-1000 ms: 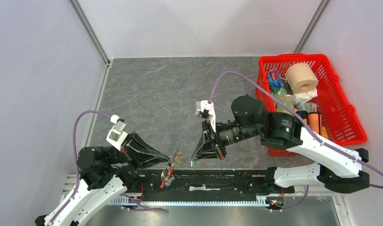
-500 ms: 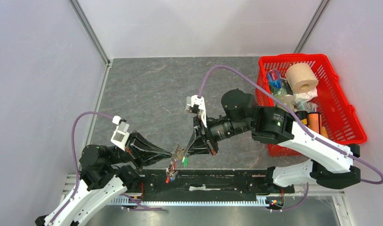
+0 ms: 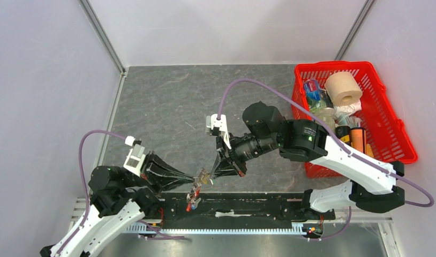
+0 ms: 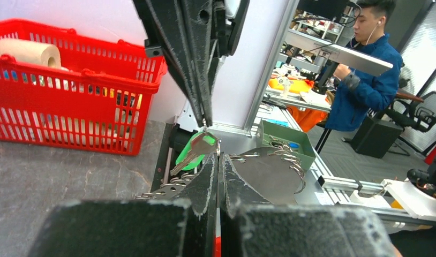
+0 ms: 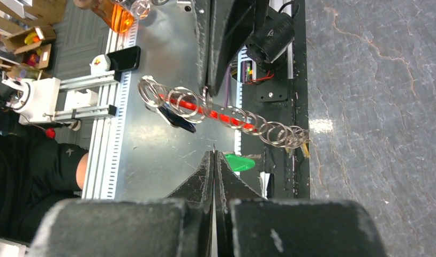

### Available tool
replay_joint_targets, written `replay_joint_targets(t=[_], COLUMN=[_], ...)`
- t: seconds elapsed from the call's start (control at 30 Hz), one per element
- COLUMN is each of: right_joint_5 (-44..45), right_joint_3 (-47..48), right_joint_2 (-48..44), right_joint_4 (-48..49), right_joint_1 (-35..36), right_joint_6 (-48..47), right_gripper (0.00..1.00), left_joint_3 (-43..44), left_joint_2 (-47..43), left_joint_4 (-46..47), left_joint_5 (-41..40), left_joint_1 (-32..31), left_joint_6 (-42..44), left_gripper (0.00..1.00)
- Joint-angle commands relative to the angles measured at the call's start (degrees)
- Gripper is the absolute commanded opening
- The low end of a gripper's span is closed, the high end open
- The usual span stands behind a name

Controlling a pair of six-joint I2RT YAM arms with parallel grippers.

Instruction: Put the keys on the keyring

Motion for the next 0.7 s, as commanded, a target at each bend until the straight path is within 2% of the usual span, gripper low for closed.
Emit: replay_joint_targets(t=[0.0,0.23,0.67], right_joint_5=[0.11,-0.03,5.97], right_joint_3=[2.51,3.56,0.39], right_joint_2=[0.07,0.66,-0.41], right_joint_4=[-0.83,-3.12,-3.82], right_joint_1=[0.33,0.33,0.33], right_joint_6=[-4.53,-7.14,-8.40], right_gripper=[0.00,0.00,0.00], left_joint_3=[1.24,-3.28,-8.70], left_joint_2=[-1.43,-5.71,-10.31], left_joint_4=[5.55,10.10,12.18], left_joint_5=[2.97,0.53,-3.92], left_joint_1=[-0.17,-0.14,-0.08], left_joint_6=[4.20,9.26,22.99], left_gripper=[0.02,0.02,0.02])
